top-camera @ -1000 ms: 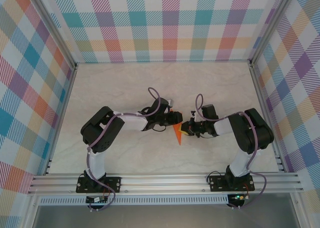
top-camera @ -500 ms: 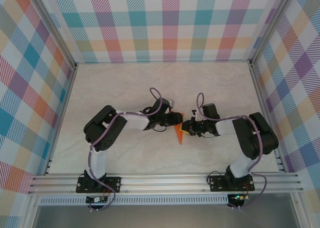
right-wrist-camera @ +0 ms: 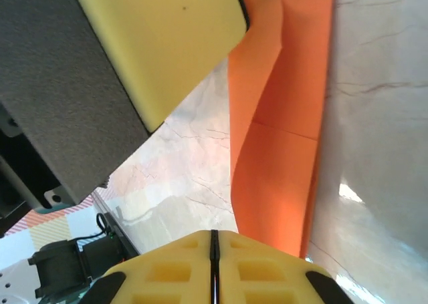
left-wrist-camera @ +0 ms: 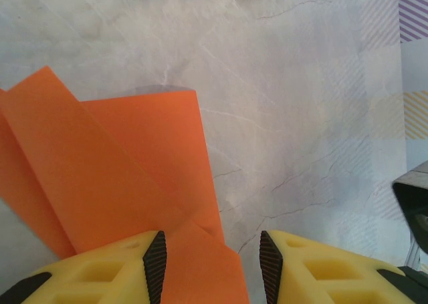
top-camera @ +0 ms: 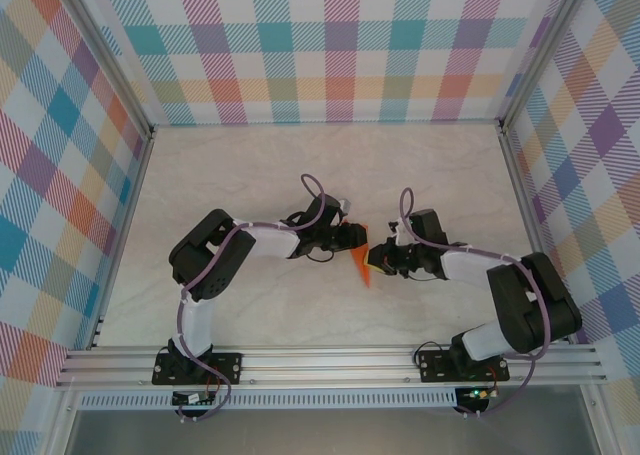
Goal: Fold a paper plane with a square sheet of paper (pick it up from the middle)
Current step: Fold the wing for the fifth time at the center of the table.
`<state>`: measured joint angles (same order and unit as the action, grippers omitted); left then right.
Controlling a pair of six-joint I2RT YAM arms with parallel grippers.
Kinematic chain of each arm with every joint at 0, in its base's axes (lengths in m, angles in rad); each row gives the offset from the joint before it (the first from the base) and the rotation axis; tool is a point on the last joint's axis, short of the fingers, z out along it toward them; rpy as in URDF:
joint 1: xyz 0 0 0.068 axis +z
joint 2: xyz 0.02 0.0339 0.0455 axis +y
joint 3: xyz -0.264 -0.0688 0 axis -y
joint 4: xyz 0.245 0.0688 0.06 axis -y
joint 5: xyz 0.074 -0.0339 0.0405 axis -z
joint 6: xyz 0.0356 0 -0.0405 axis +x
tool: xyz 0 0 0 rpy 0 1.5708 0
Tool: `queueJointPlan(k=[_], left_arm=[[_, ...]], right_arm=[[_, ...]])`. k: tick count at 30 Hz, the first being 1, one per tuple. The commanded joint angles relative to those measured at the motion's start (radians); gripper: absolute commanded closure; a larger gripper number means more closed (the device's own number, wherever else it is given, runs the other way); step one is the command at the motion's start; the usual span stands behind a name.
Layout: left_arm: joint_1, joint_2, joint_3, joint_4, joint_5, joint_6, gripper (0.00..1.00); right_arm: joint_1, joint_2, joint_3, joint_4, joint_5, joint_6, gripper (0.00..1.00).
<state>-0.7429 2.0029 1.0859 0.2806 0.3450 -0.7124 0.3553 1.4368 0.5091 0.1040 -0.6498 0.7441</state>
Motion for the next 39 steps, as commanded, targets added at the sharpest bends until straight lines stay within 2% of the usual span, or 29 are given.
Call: queueJointPlan(k=[1, 4, 14, 19, 23, 32, 39], left_arm=[[0.013, 0.044, 0.024, -0.032, 0.004, 0.021, 0.56], [0.013, 0.046, 0.026, -0.032, 0.008, 0.021, 0.56], [0.013, 0.044, 0.026, -0.035, 0.014, 0.017, 0.55], [0.013, 0.048, 0.028, -0.035, 0.013, 0.017, 0.55], [0.013, 0.047, 0.032, -0.040, 0.012, 0.019, 0.55], [0.023, 0.039, 0.064, -0.055, 0.038, 0.031, 0.54], [0.040, -0.042, 0.068, -0.058, 0.081, 0.017, 0.50]], right_arm=[[0.017, -0.025, -0.011, 0.048, -0.038, 0.022, 0.89], [0.052, 0.019, 0.052, -0.010, -0.020, -0.007, 0.94], [0.098, 0.127, 0.099, -0.006, 0.030, -0.018, 0.94], [0.098, 0.172, 0.128, -0.104, 0.120, -0.056, 0.94], [0.096, 0.215, 0.124, -0.149, 0.161, -0.069, 0.95], [0.096, 0.255, 0.053, -0.127, 0.186, -0.054, 0.97], [0.091, 0.264, 0.034, -0.102, 0.175, -0.043, 0.98]])
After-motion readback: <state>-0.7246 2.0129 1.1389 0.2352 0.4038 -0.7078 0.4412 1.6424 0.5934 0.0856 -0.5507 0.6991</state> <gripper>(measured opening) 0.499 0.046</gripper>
